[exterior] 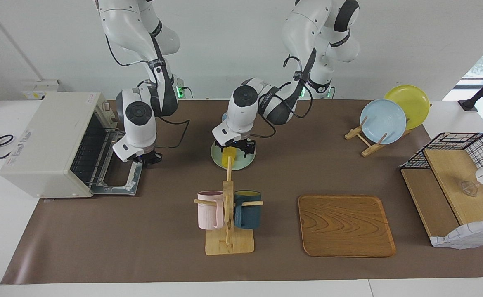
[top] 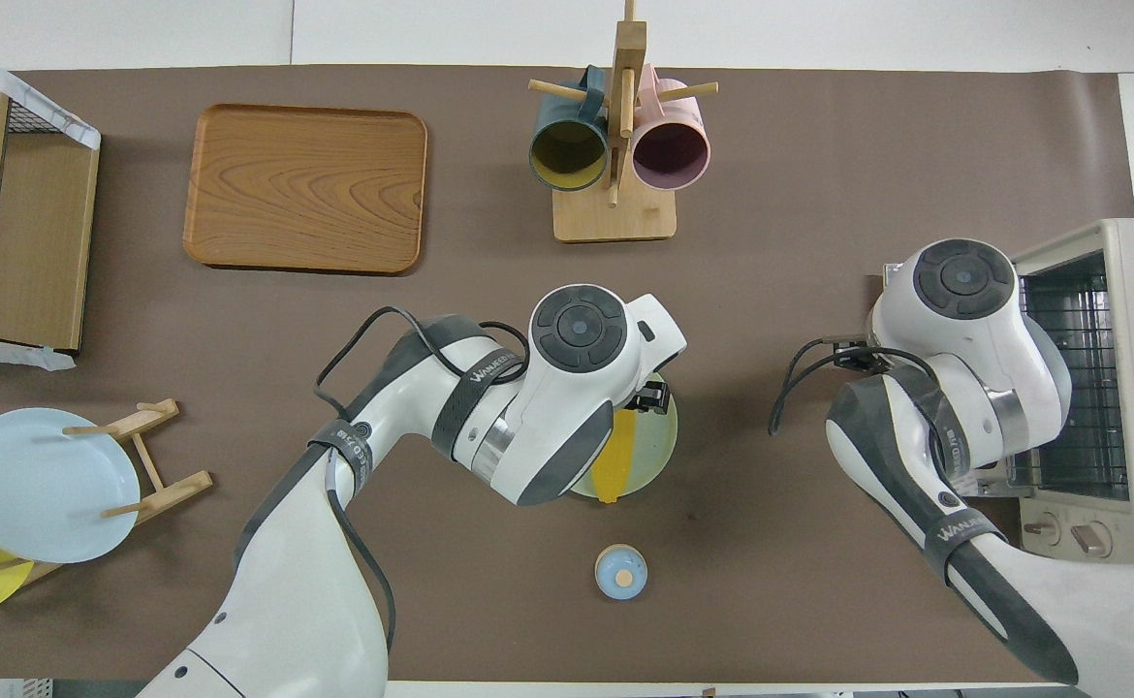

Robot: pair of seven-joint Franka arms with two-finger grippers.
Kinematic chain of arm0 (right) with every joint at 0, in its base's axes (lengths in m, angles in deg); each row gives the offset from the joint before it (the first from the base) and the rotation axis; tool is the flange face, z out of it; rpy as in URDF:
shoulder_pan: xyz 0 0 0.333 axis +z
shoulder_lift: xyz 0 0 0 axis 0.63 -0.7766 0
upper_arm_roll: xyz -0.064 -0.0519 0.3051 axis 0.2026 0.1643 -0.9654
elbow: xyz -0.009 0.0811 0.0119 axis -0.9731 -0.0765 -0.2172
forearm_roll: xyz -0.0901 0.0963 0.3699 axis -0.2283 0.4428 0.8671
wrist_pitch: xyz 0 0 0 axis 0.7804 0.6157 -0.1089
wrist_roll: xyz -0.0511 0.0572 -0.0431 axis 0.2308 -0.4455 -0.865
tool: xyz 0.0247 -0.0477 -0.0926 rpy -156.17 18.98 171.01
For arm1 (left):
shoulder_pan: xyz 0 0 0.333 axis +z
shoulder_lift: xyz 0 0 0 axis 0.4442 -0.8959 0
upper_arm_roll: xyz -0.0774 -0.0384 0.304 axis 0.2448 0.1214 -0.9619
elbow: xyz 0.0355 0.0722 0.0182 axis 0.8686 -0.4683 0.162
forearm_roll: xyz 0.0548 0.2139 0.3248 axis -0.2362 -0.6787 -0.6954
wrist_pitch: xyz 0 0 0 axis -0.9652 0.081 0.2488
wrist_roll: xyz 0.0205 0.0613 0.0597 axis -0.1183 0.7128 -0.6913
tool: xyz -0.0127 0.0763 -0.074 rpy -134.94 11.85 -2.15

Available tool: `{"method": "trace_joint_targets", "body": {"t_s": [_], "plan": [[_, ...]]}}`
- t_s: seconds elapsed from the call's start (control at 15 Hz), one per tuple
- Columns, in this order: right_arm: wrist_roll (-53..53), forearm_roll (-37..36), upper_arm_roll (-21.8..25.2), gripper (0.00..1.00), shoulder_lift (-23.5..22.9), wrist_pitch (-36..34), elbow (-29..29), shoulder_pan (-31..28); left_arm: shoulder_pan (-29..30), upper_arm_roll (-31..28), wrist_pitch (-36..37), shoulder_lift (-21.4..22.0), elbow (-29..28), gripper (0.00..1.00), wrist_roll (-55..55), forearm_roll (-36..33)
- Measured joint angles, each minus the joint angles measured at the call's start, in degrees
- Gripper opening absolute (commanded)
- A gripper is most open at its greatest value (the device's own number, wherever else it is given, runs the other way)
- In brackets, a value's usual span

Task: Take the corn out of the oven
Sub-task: 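Grasp the yellow corn cob on the plate with the left gripper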

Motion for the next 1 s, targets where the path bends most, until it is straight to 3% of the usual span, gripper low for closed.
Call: {"method": "trace_joint_targets", "body": {"t_s": [0.47, 0.6, 0.73, 0.8, 0.86, 1.0], "plan": [[0.00, 0.01, -0.04, 0.00, -0.17, 1.38, 0.72, -0.63, -0.41, 0.01, -4.79, 0.00, -3.87, 1.00, -0.53, 0.00], [0.00, 0.01, -0.19, 0.00, -0.18, 2.03, 1.04, -0.95, -0.43, -0.08, -4.92, 0.03, -3.99, 0.73, -0.73, 0.00], [-0.13, 0.01, -0.21, 0.00, -0.18, 2.21, 1.15, -1.02, -0.42, -0.36, -4.76, 0.14, -3.92, 0.25, -0.80, 0.00], [-0.21, 0.01, -0.21, 0.00, -0.18, 2.20, 1.15, -1.02, -0.41, -0.44, -4.36, 0.19, -3.82, 0.10, -0.88, 0.10], [-0.32, 0.01, -0.23, 0.00, -0.18, 2.08, 1.11, -1.02, -0.41, -0.46, -3.61, 0.24, -3.60, 0.00, -1.33, 0.58], [-1.18, -0.11, -0.48, 0.00, -0.20, 0.53, 0.45, -1.00, -0.40, -0.59, -1.40, 0.38, -2.52, 0.00, -2.59, 2.10]]}}
